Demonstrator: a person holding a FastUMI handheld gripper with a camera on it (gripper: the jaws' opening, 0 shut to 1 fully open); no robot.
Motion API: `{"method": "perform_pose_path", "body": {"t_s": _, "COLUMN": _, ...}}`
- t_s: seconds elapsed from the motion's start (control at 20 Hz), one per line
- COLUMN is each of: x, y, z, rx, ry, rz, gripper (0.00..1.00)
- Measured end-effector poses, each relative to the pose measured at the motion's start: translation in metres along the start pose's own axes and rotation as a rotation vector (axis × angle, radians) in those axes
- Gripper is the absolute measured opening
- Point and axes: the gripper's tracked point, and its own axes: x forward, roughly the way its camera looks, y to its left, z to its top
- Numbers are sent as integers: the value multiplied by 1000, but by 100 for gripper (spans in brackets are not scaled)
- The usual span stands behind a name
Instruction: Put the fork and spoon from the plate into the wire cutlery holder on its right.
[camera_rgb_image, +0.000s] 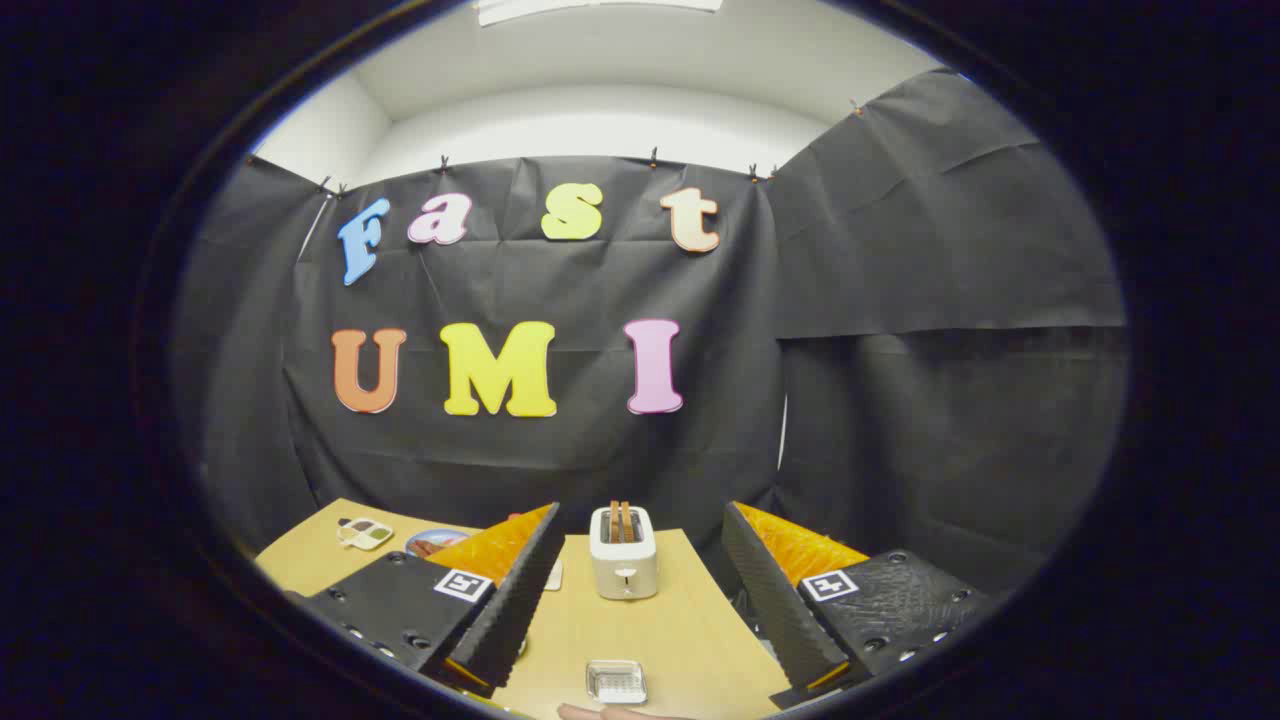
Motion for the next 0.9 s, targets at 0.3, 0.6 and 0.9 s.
{"method": "perform_pose_path", "body": {"t_s": 0.3, "x": 16, "y": -1, "z": -26, "rx": 12, "ry": 69, "rz": 25, "gripper": 96}}
{"method": "perform_pose_path", "body": {"t_s": 0.6, "x": 30, "y": 6, "z": -34, "rx": -6, "ry": 82, "rz": 49, "gripper": 96}}
{"method": "perform_pose_path", "body": {"t_s": 0.9, "x": 47, "y": 22, "z": -55, "rx": -20, "ry": 115, "rz": 59, "gripper": 96}}
